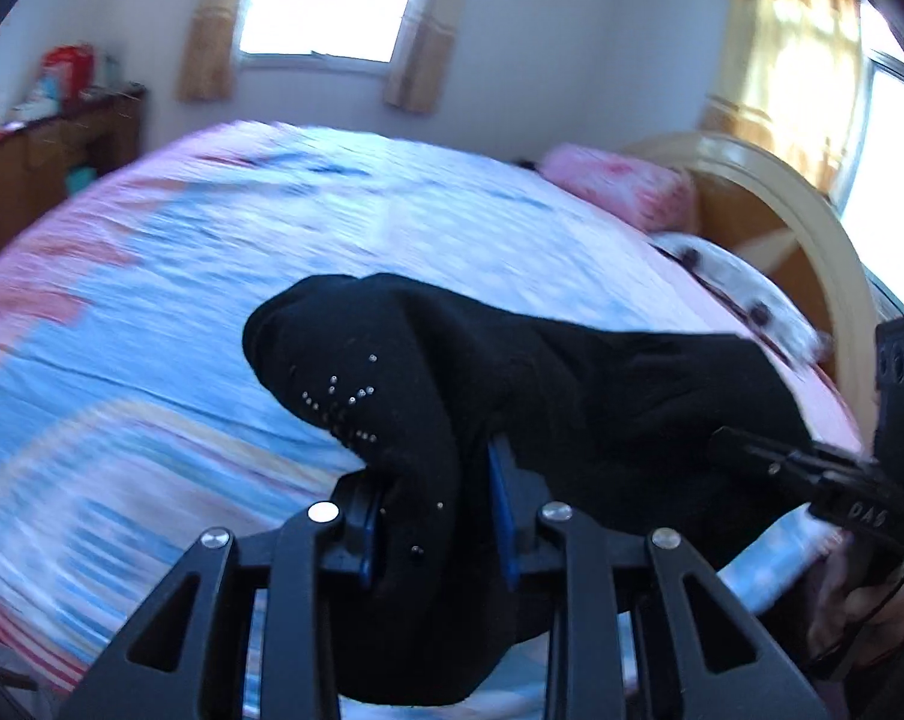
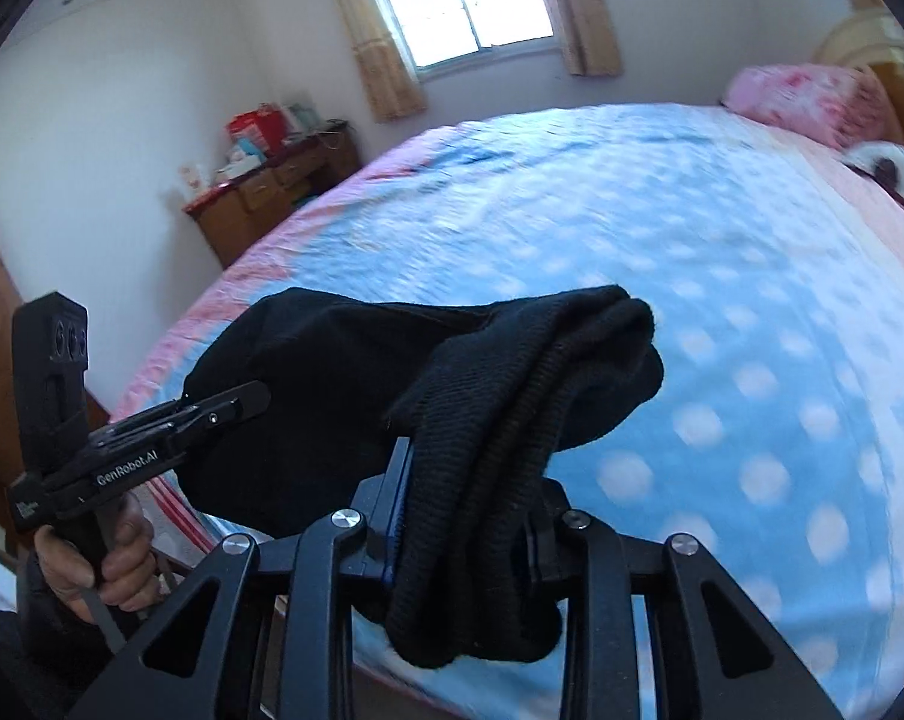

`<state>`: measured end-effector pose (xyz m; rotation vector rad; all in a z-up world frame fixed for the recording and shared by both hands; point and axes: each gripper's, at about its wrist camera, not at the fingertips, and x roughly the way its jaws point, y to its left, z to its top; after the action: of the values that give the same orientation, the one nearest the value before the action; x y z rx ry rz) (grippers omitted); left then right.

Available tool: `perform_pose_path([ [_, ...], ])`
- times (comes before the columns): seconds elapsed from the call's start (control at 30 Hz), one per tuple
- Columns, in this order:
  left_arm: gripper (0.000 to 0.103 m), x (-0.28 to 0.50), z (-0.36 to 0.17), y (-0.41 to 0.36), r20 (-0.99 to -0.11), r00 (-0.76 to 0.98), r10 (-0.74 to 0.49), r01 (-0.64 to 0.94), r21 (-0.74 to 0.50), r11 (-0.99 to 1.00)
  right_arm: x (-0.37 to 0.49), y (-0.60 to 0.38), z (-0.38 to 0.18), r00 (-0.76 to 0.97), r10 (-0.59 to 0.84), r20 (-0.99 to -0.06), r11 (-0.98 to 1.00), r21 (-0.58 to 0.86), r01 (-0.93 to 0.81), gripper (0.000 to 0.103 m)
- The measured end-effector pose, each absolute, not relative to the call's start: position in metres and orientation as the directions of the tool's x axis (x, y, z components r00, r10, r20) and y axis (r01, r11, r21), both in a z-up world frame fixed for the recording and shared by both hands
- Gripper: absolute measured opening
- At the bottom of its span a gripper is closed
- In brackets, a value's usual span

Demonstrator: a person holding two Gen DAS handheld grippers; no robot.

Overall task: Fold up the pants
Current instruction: 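Grasp the folded pants bundle with both grippers and lift it, then carry the pants bundle with both grippers and lower it onto the bed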

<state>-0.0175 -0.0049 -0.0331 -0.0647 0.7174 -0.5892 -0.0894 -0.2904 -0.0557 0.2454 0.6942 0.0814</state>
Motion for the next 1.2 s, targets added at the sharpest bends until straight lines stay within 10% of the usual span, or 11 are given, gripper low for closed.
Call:
perform_pose_path([
  [0.4,0.030,0.048,-0.046,0.100,-0.640,0.747,-0.178,0.139,-0.111,0.984,0.066,-0.150,-0.045,0.711,0.350,-0.609,0.936,0.203,-0.287,0.030],
  [1.2,0.030,0.134,-0.060,0.154,-0.641,0.767,0.023,-0.089,-0.070,0.994,0.189,-0.040,-0.055,0.712,0.348,-0.610,0.921,0.081,-0.381,0.030],
])
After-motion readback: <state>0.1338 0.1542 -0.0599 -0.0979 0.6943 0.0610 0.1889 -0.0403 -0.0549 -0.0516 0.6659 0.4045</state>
